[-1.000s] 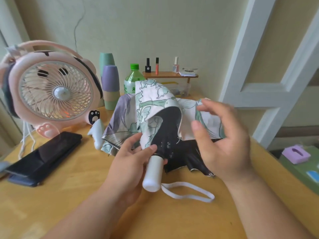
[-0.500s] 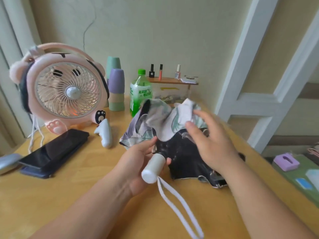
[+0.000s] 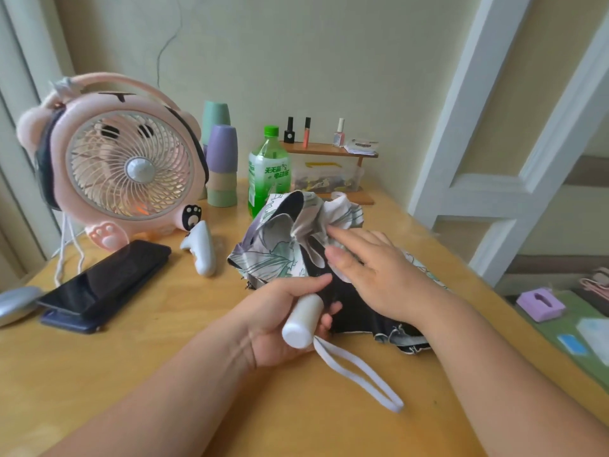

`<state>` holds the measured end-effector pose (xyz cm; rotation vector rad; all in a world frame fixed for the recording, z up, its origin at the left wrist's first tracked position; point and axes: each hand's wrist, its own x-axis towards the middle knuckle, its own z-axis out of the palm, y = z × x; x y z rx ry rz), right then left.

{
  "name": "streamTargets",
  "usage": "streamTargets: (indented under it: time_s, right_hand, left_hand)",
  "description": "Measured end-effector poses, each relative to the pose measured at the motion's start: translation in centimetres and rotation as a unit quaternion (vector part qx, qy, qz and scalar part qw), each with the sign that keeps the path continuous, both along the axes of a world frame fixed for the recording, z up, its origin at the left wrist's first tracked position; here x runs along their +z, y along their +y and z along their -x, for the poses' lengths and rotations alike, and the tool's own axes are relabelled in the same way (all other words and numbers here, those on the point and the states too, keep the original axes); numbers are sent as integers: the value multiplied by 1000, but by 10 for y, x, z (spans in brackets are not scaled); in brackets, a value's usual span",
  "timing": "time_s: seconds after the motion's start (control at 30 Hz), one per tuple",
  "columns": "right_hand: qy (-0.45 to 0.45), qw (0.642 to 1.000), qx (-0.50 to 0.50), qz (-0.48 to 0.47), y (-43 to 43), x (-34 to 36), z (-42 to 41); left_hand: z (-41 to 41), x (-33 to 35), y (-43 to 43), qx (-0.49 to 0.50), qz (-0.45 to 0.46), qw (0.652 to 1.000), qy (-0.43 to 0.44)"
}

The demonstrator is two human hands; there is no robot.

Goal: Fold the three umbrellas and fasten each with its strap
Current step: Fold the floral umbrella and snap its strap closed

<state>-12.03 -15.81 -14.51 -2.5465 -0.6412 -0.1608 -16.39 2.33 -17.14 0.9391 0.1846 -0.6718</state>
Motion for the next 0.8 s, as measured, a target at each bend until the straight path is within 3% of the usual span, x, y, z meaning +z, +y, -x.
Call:
streamTargets:
  time_s: [0.1,0.17,0.3,0.4,0.53,0.63,0.7,0.73,0.77,0.8]
  right_hand:
    - [4,997,58,59,1,8,2]
    - [-31,994,43,99,-2,11,3]
    - [-99,992,2,83,-14,17,-1]
    - [-67,996,-31,48,-23,22,-4]
    - [-50,995,-87,12,-28,23,-1]
    - [-149,972,-168,-63,-20,17,32]
    - [-278,931,-185,-148,-9,3,72]
    - [-296,920,-185,-180,-4,-7,92]
    - [-255,927,-183,-207,2,-15,108]
    - [-156,941,-181,-239,8,-19,119]
  left_hand:
    - [0,-2,-3,28,-4,999,-15]
    - [1,-2,-4,64,-19,997,-29]
    - [9,3,-4,93,-57,989,-95]
    - [15,4,-4,83,-97,980,-154]
    - [10,2,-7,140,-72,984,-83]
    - [4,4,-5,120,-54,990,-42]
    - [1,3,-4,91,-50,994,-41]
    - [2,3,-5,89,-54,993,-48]
    - [2,3,-6,96,-64,992,-61]
    - [3,3,-7,110,-81,988,-76]
